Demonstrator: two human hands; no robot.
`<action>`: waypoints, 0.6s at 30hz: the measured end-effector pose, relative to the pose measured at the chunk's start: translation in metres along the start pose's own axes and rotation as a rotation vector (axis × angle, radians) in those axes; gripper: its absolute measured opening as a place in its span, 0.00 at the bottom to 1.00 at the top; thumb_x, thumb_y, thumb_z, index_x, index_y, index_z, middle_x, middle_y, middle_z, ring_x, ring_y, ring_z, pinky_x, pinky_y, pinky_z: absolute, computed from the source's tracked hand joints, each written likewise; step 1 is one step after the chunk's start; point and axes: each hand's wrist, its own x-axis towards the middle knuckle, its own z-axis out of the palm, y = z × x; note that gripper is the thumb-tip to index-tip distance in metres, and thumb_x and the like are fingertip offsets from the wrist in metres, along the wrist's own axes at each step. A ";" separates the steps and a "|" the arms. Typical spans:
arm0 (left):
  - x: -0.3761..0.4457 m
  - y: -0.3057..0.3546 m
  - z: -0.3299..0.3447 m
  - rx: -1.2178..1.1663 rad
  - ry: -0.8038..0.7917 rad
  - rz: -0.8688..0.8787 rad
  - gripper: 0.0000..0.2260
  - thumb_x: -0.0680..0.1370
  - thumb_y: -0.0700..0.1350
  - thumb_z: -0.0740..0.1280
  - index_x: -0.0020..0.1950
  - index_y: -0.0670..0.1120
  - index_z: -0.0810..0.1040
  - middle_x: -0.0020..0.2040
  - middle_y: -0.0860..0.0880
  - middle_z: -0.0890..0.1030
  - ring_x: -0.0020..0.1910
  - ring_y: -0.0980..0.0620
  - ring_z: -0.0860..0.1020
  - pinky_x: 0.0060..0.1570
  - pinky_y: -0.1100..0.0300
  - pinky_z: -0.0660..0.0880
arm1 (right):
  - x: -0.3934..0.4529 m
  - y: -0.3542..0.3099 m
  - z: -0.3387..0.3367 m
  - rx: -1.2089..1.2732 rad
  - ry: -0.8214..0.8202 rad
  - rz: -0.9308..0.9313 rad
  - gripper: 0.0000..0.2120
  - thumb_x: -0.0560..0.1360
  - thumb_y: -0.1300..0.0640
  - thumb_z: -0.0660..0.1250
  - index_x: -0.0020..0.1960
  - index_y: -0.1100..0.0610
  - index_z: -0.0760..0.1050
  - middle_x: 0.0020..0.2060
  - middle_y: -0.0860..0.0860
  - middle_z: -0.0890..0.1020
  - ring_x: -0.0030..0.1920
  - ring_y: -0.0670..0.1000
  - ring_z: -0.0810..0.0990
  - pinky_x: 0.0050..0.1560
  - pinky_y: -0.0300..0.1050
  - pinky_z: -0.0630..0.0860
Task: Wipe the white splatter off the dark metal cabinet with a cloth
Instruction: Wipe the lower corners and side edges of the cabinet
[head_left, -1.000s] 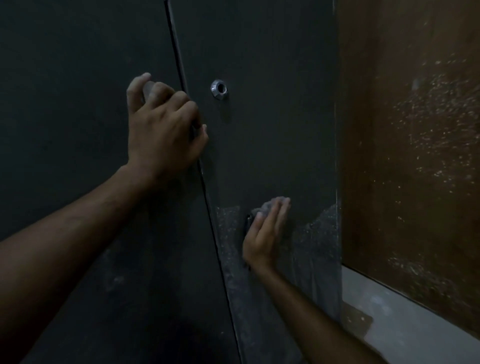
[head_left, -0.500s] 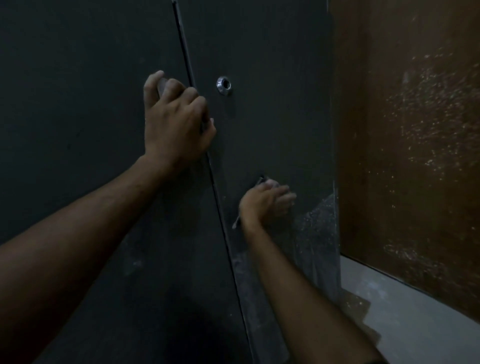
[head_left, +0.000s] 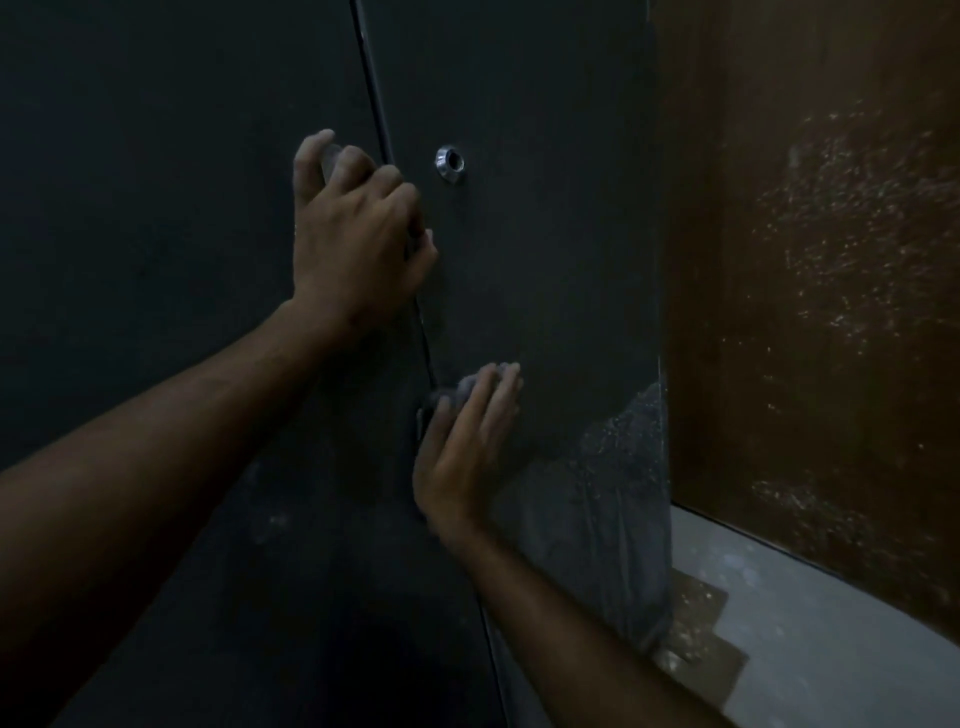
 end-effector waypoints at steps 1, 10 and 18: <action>0.000 0.000 0.000 -0.012 -0.013 0.003 0.17 0.82 0.56 0.59 0.49 0.45 0.80 0.53 0.46 0.83 0.65 0.41 0.73 0.79 0.41 0.53 | -0.021 0.014 -0.006 -0.024 -0.067 -0.120 0.30 0.87 0.48 0.51 0.83 0.64 0.51 0.83 0.62 0.47 0.83 0.59 0.46 0.82 0.57 0.51; 0.004 -0.012 -0.011 -0.021 -0.077 0.126 0.18 0.82 0.59 0.56 0.47 0.48 0.78 0.51 0.48 0.82 0.61 0.43 0.74 0.73 0.39 0.56 | -0.043 -0.079 0.022 -0.008 -0.125 -0.067 0.30 0.87 0.46 0.45 0.84 0.60 0.44 0.83 0.59 0.39 0.83 0.58 0.37 0.81 0.64 0.47; 0.003 -0.013 -0.018 0.055 -0.121 0.157 0.20 0.82 0.58 0.55 0.48 0.46 0.78 0.51 0.46 0.83 0.61 0.42 0.73 0.73 0.39 0.55 | -0.130 -0.054 0.023 -0.141 -0.273 -0.917 0.33 0.85 0.48 0.60 0.83 0.60 0.51 0.83 0.61 0.48 0.82 0.63 0.52 0.78 0.65 0.60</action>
